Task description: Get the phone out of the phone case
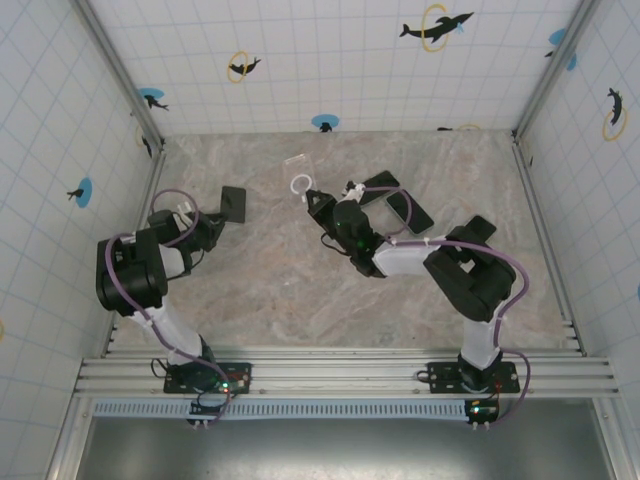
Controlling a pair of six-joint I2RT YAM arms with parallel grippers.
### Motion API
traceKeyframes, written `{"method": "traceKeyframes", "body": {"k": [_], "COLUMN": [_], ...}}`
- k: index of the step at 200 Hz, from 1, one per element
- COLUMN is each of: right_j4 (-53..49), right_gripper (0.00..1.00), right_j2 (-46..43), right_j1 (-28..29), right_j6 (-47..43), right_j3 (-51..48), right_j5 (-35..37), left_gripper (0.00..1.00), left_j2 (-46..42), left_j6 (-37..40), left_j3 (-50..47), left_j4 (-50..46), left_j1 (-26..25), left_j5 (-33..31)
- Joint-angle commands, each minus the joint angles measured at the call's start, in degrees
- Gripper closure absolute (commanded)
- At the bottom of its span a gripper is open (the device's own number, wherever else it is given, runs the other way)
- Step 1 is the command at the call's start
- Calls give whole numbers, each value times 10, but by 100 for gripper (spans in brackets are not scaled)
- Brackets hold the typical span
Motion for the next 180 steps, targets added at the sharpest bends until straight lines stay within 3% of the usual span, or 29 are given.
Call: {"method": "traceKeyframes", "body": {"k": [1,103,142,180], "right_j4": [-6,-8,-17,-23], "right_gripper": [96,96,97,97], "right_j2": [13,21,26,35], "right_j1": [10,20,22,25], "right_j6": [-16,-42,-51,-55], "right_j3": [26,28,33,45], "right_j5": [3,-11,-6,-6], "left_gripper": [98,89,70,63], "left_j2": [18,83,85,83], "left_j6": [34,54,74,103], "left_j3": [27,62,75,84], "left_j4": [44,10,-31,-77], "left_j1": [7,22,26,37], "left_j5": [29,26,29,27]}}
